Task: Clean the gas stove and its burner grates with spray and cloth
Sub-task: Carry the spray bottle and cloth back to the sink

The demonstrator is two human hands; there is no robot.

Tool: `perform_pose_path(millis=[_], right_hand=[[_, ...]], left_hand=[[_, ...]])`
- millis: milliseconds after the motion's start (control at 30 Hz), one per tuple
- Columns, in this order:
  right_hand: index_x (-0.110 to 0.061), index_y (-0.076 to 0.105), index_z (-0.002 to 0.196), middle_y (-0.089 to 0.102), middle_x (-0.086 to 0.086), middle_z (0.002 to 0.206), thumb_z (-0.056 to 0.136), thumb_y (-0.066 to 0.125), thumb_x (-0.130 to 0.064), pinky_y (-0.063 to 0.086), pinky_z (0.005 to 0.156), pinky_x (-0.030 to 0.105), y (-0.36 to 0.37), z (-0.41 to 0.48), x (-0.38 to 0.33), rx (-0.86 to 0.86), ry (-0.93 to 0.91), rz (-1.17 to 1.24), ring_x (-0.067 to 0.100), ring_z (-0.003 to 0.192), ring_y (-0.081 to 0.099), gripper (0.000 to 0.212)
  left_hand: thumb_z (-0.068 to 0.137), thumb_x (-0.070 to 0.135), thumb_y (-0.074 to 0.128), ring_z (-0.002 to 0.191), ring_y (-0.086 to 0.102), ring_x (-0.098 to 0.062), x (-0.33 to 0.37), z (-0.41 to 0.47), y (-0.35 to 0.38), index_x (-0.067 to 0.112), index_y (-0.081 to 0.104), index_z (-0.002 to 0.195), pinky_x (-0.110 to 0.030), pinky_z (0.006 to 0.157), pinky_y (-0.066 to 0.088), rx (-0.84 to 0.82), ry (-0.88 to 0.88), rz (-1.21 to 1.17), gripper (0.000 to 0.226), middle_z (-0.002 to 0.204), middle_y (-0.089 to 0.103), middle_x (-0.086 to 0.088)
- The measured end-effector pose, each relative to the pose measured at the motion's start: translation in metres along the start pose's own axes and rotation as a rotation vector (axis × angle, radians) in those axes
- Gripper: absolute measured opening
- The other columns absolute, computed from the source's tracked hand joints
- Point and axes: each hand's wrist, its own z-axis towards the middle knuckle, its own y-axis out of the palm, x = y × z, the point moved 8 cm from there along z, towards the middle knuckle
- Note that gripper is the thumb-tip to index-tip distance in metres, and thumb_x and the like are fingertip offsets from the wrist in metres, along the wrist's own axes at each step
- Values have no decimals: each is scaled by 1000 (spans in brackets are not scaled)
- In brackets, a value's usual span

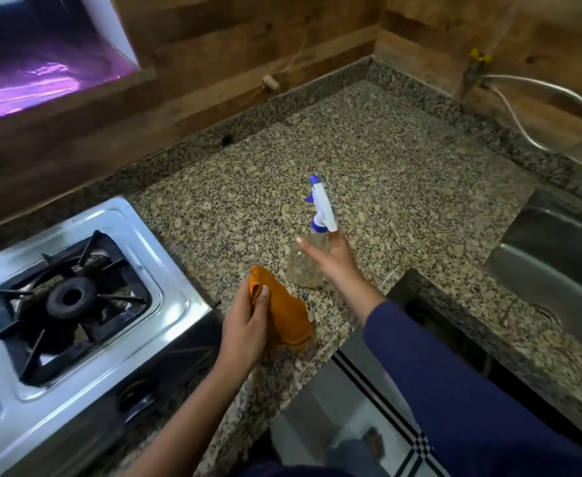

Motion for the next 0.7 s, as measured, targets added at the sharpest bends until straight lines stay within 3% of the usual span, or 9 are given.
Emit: perform_pose_path(millis=[67, 133, 233, 333, 433, 500, 567, 633, 700], right_hand=[[-24, 52, 128, 56, -10, 113, 84, 69, -47, 47, 73, 22, -2, 2, -3, -27, -46, -23, 15, 104, 56, 52], [-21, 56, 121, 58, -10, 106, 86, 68, -46, 45, 69, 17, -15, -1, 1, -8, -95, 27, 13, 101, 58, 45], [-20, 60, 107, 66, -4, 100, 84, 72, -42, 48, 80, 23, -61, -14, 19, 81, -129, 139, 12, 97, 62, 34], [-21, 62, 89, 65, -20, 77, 85, 73, -34, 42, 68, 13, -142, -34, 44, 203, -161, 202, -6, 76, 59, 18], [-29, 50, 71, 54, -29, 53, 87, 72, -28, 36, 57, 10, -227, -62, 69, 297, -171, 169, -9, 54, 51, 27], [-26, 56, 75, 57, -25, 56, 85, 72, -39, 38, 59, 12, -295, -90, 95, 403, -156, 170, -5, 56, 53, 23], [-20, 64, 86, 68, -14, 72, 79, 68, -59, 47, 67, 19, -356, -117, 121, 520, -146, 182, 2, 70, 63, 39], [-19, 65, 95, 71, -1, 85, 78, 65, -64, 50, 77, 26, -407, -143, 148, 624, -118, 179, 12, 83, 67, 49], [-20, 64, 100, 70, 0, 88, 82, 66, -58, 51, 79, 27, -454, -172, 173, 717, -81, 179, 11, 86, 67, 42]], left_hand=[[103, 31, 44, 90, 63, -29, -7, 5, 9, 21, 58, 106, -48, 84, 53, 36, -86, -115, 18, 92, 63, -8], [103, 32, 44, 102, 62, -35, -6, 7, 21, 30, 59, 106, -55, 94, 50, 79, -156, -230, 16, 105, 63, -17], [102, 30, 47, 96, 61, -22, 13, 9, 53, 31, 61, 103, -41, 87, 53, 96, -131, -242, 14, 100, 64, -4], [100, 22, 52, 84, 66, -11, 45, 7, 115, 24, 63, 100, -23, 71, 54, -3, -93, -244, 12, 90, 69, 6], [93, 18, 63, 79, 72, -8, 60, -1, 196, 21, 64, 101, -23, 65, 58, -155, -118, -233, 9, 85, 75, 7], [79, 27, 79, 84, 73, -17, 64, -11, 268, 16, 66, 106, -37, 75, 60, -298, -136, -194, 32, 91, 77, -2], [65, 33, 87, 89, 73, -23, 65, -25, 334, 15, 65, 112, -44, 80, 59, -434, -141, -83, 55, 99, 76, -8], [71, 16, 86, 89, 73, -20, 62, -42, 393, 17, 62, 114, -36, 74, 60, -577, -174, -68, 49, 99, 76, -5], [72, 12, 85, 94, 72, -20, 61, -64, 454, 20, 60, 115, -36, 77, 59, -738, -158, -40, 51, 102, 75, -1]])
